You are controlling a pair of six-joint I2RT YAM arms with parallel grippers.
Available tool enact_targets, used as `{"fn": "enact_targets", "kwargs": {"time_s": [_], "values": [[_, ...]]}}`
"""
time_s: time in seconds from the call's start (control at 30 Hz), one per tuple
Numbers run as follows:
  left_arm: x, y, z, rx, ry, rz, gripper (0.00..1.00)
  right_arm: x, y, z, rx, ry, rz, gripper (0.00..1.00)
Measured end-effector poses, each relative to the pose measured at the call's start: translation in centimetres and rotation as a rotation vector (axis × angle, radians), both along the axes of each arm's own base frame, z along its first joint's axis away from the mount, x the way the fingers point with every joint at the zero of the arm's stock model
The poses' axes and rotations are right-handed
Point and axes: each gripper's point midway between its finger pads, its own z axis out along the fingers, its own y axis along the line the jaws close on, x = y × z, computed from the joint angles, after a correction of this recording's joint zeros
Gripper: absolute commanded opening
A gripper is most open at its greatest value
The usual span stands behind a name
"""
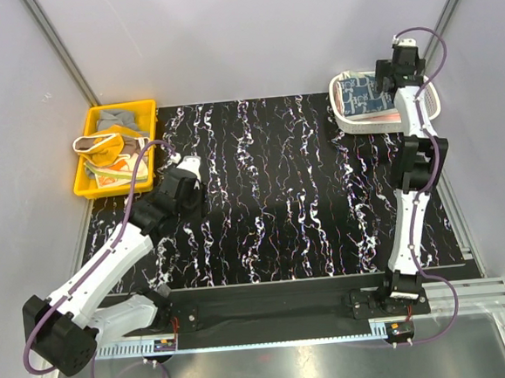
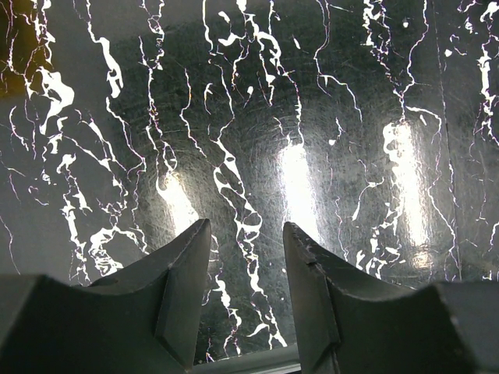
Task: Fold and stack the towels
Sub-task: Neatly place the folded towel into the bin
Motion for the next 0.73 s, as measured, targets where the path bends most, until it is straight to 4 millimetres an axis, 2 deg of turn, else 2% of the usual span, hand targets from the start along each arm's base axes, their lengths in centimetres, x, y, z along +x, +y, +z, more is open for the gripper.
{"fn": "enact_targets", "kwargs": {"time_s": [0.1,0.13,0.23,0.3,0.33,0.4,0.43,0.47,0.5,0.53,0.6,0.73], "values": [[0.0,0.1,0.2,-0.002,-0.008,-0.002,0.48,-1.5,1.8,1.5,0.105,-0.004,-0.002,1.00],[0.0,0.1,0.4,-0.006,-0.013,-0.002,0.48,-2.3,2.5,2.6,0.139,-0.019,-0.002,1.00],[-0.1,0.3,1.3,-0.024,-0.042,0.001,0.49,-6.4,6.0,6.2,0.207,-0.041,0.010,1.00],[-0.2,0.3,1.8,-0.036,-0.062,0.001,0.49,-8.8,9.8,9.3,0.224,-0.090,0.050,1.00],[-0.2,0.4,2.1,-0.041,-0.070,0.002,0.49,-10.4,12.6,11.0,0.235,-0.119,0.083,1.00],[-0.3,0.5,2.5,-0.051,-0.085,0.003,0.49,-13.7,19.3,13.5,0.282,-0.179,0.197,1.00],[-0.3,0.5,2.7,-0.055,-0.091,0.004,0.49,-15.7,22.8,14.1,0.310,-0.194,0.262,1.00],[-0.4,0.5,2.9,-0.058,-0.096,0.004,0.49,-17.9,25.9,13.9,0.342,-0.201,0.326,1.00],[-0.4,0.6,3.0,-0.060,-0.099,0.004,0.49,-20.3,28.1,13.1,0.375,-0.187,0.376,1.00],[-0.4,0.6,3.1,-0.061,-0.103,0.005,0.49,-22.3,29.4,11.7,0.401,-0.161,0.402,1.00],[-0.4,0.7,3.1,-0.060,-0.105,0.008,0.49,-25.4,29.5,7.9,0.449,-0.108,0.401,1.00],[-0.4,0.9,3.1,-0.056,-0.106,0.014,0.50,-29.8,27.1,-1.4,0.472,0.074,0.294,1.00]]}}
